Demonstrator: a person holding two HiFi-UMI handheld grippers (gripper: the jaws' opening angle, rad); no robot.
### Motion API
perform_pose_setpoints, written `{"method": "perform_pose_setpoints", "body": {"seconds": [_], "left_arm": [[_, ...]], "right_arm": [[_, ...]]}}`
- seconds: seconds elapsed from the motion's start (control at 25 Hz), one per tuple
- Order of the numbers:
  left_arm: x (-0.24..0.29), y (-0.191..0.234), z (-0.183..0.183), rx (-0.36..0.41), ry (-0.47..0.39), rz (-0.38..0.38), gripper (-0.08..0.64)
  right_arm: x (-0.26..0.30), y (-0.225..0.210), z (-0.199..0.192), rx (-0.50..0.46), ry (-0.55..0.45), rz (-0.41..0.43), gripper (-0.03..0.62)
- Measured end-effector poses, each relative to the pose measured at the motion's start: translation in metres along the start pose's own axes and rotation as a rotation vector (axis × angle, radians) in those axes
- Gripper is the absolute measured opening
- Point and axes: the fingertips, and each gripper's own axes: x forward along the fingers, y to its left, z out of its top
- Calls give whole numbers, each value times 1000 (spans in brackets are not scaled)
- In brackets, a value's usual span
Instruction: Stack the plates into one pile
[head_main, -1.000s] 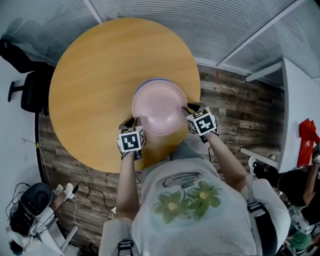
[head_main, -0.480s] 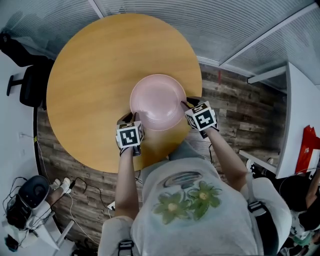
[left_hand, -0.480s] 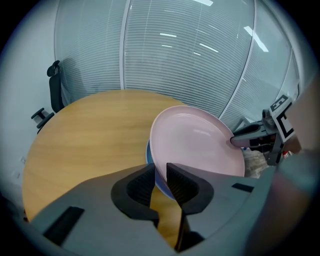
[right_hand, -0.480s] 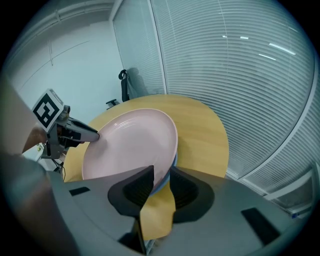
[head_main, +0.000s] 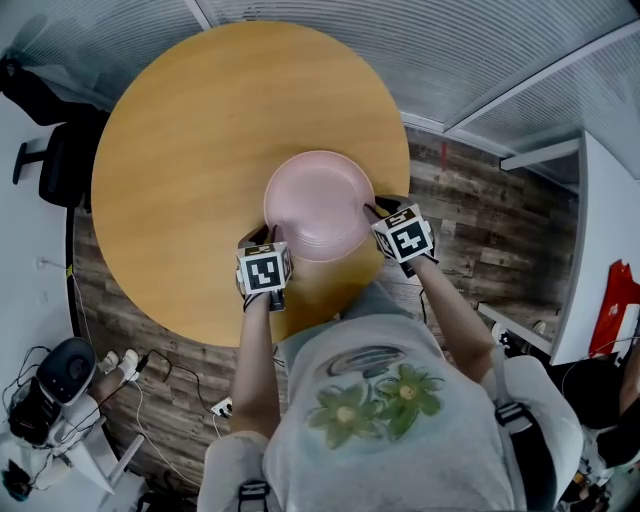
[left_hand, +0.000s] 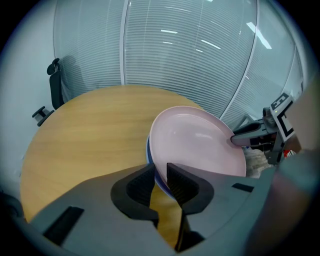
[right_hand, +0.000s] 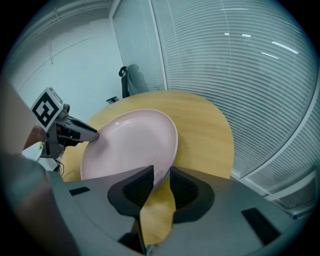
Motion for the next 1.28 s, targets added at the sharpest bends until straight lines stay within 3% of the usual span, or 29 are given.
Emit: {"method": "perform_pose_setpoints", "body": {"seconds": [0.4, 0.88, 1.08, 1.28], "left_arm": [[12, 4, -5, -4, 17, 32, 87], [3, 7, -1, 2, -14, 56, 104], [-19, 7, 12, -11, -108, 54, 118], [-50, -11, 25, -3, -222, 16, 92]], "right_arm": [[16, -4, -6, -3, 21, -10, 117], [8, -2, 2, -30, -38, 4, 131], [-10, 8, 16, -35, -121, -1, 133], [-35, 41, 34, -76, -230, 109, 128]]}}
